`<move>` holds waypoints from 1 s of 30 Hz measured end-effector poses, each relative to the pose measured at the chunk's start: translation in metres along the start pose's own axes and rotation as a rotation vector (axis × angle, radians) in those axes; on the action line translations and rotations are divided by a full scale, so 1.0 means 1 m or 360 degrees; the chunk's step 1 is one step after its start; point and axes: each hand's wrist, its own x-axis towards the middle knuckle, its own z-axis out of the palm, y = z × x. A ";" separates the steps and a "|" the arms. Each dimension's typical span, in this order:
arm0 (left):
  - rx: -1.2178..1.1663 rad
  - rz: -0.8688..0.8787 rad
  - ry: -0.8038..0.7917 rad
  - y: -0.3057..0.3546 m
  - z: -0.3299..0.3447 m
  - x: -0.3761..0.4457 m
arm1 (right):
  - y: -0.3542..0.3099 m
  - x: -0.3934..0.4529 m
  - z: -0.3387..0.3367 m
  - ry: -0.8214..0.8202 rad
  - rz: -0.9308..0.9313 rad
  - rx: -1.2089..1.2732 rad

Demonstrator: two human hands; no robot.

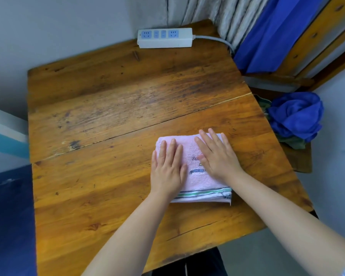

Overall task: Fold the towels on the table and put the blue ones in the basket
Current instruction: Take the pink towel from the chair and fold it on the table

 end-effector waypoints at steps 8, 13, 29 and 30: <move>-0.0583 -0.0392 -0.0032 -0.003 0.018 -0.001 | 0.013 -0.005 0.015 0.0042 0.0463 0.0322; -0.0712 -0.0528 -0.0156 0.003 0.008 -0.003 | 0.026 -0.020 0.015 -0.0003 0.0593 0.0344; -0.0139 -0.0393 -0.0961 -0.019 -0.058 0.072 | 0.038 0.059 -0.058 -0.0757 -0.0168 0.0163; -0.0091 -0.0412 -0.0992 -0.019 -0.061 0.069 | 0.034 0.062 -0.060 -0.0809 -0.0186 0.0116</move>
